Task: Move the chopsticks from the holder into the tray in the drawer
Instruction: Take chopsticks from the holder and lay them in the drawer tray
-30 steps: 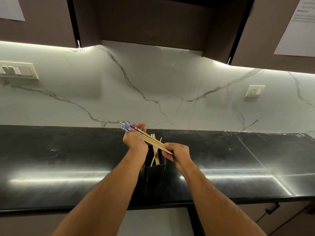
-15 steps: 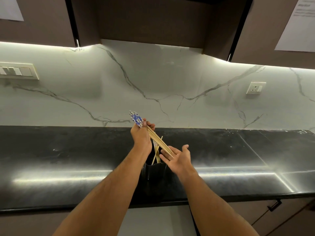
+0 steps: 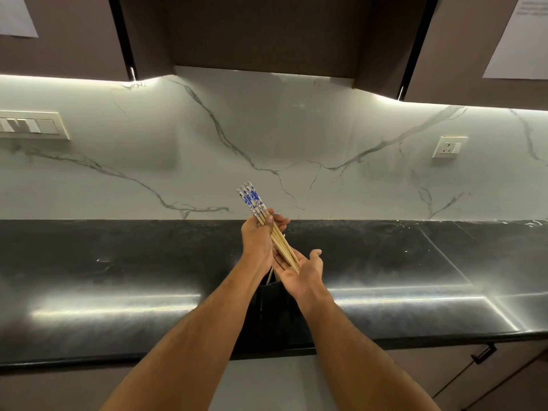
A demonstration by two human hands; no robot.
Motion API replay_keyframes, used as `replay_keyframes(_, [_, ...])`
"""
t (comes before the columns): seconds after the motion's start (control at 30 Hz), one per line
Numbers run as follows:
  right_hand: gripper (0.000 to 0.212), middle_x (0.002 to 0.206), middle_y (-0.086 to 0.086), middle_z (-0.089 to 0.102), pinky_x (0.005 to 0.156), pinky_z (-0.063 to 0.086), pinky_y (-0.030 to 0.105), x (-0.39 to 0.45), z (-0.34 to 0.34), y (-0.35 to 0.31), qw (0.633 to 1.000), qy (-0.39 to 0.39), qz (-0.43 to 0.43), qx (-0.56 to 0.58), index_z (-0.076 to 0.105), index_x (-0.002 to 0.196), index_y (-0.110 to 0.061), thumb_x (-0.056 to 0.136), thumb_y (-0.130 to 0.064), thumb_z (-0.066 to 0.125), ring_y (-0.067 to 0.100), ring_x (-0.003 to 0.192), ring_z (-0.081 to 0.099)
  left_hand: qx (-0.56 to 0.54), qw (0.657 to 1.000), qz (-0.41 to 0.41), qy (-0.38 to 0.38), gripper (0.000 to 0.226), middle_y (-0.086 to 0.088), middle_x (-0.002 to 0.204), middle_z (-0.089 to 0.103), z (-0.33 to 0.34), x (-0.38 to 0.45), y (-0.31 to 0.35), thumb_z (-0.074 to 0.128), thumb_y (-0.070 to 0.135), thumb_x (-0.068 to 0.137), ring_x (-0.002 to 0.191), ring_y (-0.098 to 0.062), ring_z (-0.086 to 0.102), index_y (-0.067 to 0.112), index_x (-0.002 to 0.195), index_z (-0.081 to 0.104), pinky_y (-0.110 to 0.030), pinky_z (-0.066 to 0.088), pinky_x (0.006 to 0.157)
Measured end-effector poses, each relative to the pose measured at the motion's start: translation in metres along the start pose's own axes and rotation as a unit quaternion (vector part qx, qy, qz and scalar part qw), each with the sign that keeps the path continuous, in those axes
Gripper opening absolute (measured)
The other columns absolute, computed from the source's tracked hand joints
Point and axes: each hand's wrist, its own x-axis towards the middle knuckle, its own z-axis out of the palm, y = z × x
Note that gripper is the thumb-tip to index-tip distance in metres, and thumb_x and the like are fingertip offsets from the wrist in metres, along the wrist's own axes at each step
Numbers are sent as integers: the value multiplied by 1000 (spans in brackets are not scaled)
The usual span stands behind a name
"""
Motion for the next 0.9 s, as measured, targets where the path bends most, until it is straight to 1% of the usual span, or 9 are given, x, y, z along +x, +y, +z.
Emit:
replay_keyframes(0.23, [87,115,26,71,97,52,55,-5,-8,-3,987,47,-9,-155,62,121,4,98,-69,22,39,106,70,93,995,16,-13,20,-11,86,75,-1,-1,-9,45,3,104,86,-26,76,5,109,64,-35,61,81])
replay_keyframes(0.37, [48,114,20,70,95,56,49,-13,-2,-19,903,142,-170,-367,65,113,-8,104,-49,42,28,102,69,234,969,53,-53,21,-9,84,74,-11,5,-6,47,0,101,78,-18,75,9,102,66,-29,60,75])
replay_keyframes(0.47, [30,115,20,69,93,57,45,-19,18,-39,857,56,-299,-416,62,122,-6,102,-28,57,31,103,70,356,929,70,-73,19,-8,79,74,-24,8,-6,50,-1,99,72,-13,74,7,98,67,-23,60,70])
replay_keyframes(0.53, [51,127,11,65,97,56,37,-21,31,-52,805,-11,-353,-477,48,143,-8,97,-21,66,24,111,67,409,905,64,-97,20,-12,78,74,-30,9,-8,49,-4,97,72,-19,74,4,93,68,-31,62,76])
replay_keyframes(0.6, [70,142,0,53,103,50,26,-23,43,-63,662,-58,-417,-620,34,152,-19,92,-21,71,9,124,56,471,872,48,-122,22,-16,79,73,-34,9,-9,47,-4,95,74,-25,73,4,89,67,-39,62,81])
replay_keyframes(0.7, [79,149,2,43,115,39,37,-30,50,-71,304,-146,-492,-803,30,152,-19,87,-20,74,12,136,41,621,764,53,-169,19,-12,83,73,-39,7,-6,48,1,92,76,-24,71,9,90,65,-43,60,81])
replay_keyframes(0.77, [72,140,7,54,111,42,42,-33,49,-64,122,-183,-475,-852,42,144,-11,82,-13,77,20,128,51,706,674,74,-203,14,-10,94,71,-39,4,-4,53,5,94,83,-25,69,11,99,65,-42,59,82])
replay_keyframes(0.83, [47,122,7,68,102,48,38,-35,46,-50,32,-171,-433,-885,58,128,-11,84,-10,75,21,111,63,766,593,98,-229,21,-10,107,67,-37,0,-4,54,4,95,89,-23,65,11,114,63,-38,56,84])
replay_keyframes(0.9, [26,106,6,73,90,54,36,-40,44,-38,14,-130,-377,-917,63,117,-12,92,-15,69,21,93,69,791,551,105,-244,30,-11,115,64,-35,-6,-5,57,2,94,94,-24,64,11,122,61,-37,53,86])
